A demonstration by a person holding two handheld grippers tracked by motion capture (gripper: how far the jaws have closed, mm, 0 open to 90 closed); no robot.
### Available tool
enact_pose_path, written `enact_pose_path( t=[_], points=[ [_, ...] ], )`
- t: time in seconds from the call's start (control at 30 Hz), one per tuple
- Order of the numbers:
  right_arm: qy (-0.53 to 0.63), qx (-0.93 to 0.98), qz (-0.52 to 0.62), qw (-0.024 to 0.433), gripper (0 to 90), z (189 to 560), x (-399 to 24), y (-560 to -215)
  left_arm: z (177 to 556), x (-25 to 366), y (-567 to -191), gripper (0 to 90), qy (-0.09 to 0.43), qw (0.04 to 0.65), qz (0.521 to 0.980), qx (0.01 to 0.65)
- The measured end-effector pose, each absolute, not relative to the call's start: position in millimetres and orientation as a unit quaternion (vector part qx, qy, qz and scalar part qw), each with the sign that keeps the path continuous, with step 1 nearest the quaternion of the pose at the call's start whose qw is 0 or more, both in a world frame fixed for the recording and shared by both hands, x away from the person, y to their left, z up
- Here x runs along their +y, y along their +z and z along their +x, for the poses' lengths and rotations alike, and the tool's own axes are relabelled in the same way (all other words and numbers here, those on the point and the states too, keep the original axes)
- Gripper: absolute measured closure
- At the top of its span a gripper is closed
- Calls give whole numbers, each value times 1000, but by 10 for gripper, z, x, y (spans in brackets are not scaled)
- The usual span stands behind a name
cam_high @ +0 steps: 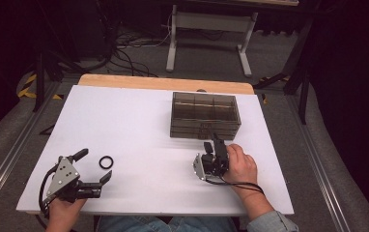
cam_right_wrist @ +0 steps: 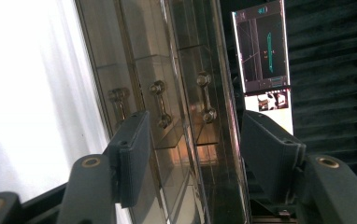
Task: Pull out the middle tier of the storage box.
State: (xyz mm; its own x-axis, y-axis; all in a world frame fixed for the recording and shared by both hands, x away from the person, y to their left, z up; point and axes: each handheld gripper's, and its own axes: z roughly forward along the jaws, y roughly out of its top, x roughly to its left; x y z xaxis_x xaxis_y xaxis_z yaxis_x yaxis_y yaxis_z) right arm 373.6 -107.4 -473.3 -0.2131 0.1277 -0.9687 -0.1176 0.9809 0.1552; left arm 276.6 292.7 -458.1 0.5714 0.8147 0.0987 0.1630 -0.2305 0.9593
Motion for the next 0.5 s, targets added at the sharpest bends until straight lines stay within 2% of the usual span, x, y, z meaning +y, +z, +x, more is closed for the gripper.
enact_pose_path(
  t=[0.5],
  points=[
    [51, 768, -18, 638, 499, 3826, -1023, -4854, 2769, 2932, -4582, 3, 314, 520, 717, 342]
  ],
)
